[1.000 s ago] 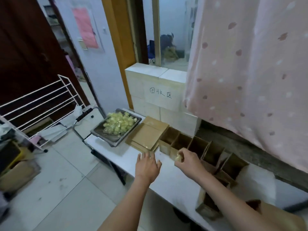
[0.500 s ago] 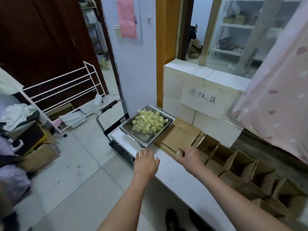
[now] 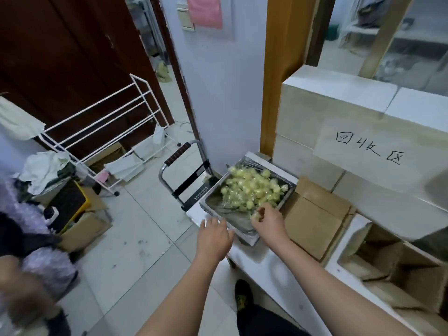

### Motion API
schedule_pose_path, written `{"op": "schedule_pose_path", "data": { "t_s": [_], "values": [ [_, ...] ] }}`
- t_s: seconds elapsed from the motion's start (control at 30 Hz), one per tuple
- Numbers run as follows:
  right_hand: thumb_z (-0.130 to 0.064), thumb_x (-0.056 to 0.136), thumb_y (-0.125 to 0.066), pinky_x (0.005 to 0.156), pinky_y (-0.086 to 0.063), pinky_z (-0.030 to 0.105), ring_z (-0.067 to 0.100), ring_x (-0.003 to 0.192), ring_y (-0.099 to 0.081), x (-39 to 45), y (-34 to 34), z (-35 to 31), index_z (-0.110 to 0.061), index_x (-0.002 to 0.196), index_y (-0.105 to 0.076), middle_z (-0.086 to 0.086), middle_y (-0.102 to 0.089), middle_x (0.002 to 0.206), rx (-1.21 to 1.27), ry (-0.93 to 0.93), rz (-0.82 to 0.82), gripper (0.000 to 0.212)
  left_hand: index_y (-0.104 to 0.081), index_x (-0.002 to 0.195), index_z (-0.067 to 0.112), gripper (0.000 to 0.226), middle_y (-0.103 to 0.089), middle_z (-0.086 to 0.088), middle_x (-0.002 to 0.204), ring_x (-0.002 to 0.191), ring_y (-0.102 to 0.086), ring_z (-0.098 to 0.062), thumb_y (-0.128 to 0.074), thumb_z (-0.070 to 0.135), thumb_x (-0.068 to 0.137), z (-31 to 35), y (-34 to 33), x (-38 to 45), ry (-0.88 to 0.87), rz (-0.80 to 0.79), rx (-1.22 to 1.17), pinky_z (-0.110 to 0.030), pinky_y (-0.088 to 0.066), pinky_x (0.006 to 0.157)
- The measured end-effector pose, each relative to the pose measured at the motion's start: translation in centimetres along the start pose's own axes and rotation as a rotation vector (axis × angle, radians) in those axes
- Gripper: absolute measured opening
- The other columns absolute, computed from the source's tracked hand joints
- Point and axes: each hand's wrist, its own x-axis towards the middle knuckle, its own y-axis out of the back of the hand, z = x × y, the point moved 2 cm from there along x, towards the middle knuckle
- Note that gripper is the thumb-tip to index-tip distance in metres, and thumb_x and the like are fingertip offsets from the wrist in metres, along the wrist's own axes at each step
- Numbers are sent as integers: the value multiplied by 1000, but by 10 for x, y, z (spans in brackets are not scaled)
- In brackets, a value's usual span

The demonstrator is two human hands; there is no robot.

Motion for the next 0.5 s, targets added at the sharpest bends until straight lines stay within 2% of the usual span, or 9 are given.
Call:
{"op": "schedule_pose_path", "data": {
  "t_s": [0.07, 0.13, 0.2, 0.3, 0.43, 0.5],
  "values": [
    [-16, 87, -66, 61, -38, 19, 18, 82, -56, 27, -12, -15, -18, 97, -54, -4, -57, 87, -7, 24, -11, 16, -52, 126, 12, 40, -55, -12, 128, 121, -47, -29, -27, 35, 104, -11, 11, 29, -2, 18, -4, -39, -33, 109],
    [-18, 87, -68, 72, -48, 28, 22, 89, -59, 54, -19, -28, -14, 107, -58, 2, -61, 96, -70, 58, -16, 23, -51, 129, 12, 41, -54, -11, 130, 123, -47, -28, -28, 35, 105, -21, 20, 49, 0, 15, -21, -39, -32, 109],
    [-21, 89, -68, 84, -51, 37, 25, 102, -58, 75, -24, -40, -11, 120, -57, 6, -63, 106, -154, 79, -17, 34, -49, 133, 11, 43, -52, -11, 135, 127, -44, -28, -27, 37, 105, -30, 23, 61, 4, -16, -26, -39, -31, 112],
    [-25, 91, -65, 94, -47, 42, 31, 116, -51, 101, -35, -55, -10, 128, -50, 11, -63, 113, -304, 126, 3, 42, -45, 138, 12, 47, -49, -11, 138, 131, -41, -27, -25, 38, 106, -41, 22, 78, -12, -50, -7, -39, -27, 115],
    [-19, 93, -58, 100, -33, 42, 28, 113, -48, 134, -65, -71, -14, 119, -48, 8, -64, 114, -603, 169, -31, 28, -45, 139, 11, 48, -49, -11, 137, 130, -42, -28, -25, 40, 106, -56, 15, 104, -19, -85, -33, -40, -28, 114],
    [-14, 92, -57, 103, -28, 44, 27, 114, -47, 148, -78, -77, -15, 120, -48, 5, -66, 114, -701, 155, -73, 29, -46, 138, 12, 47, -51, -11, 135, 128, -43, -27, -26, 39, 105, -60, 16, 115, -48, -90, -42, -40, -28, 114]
  ]
}}
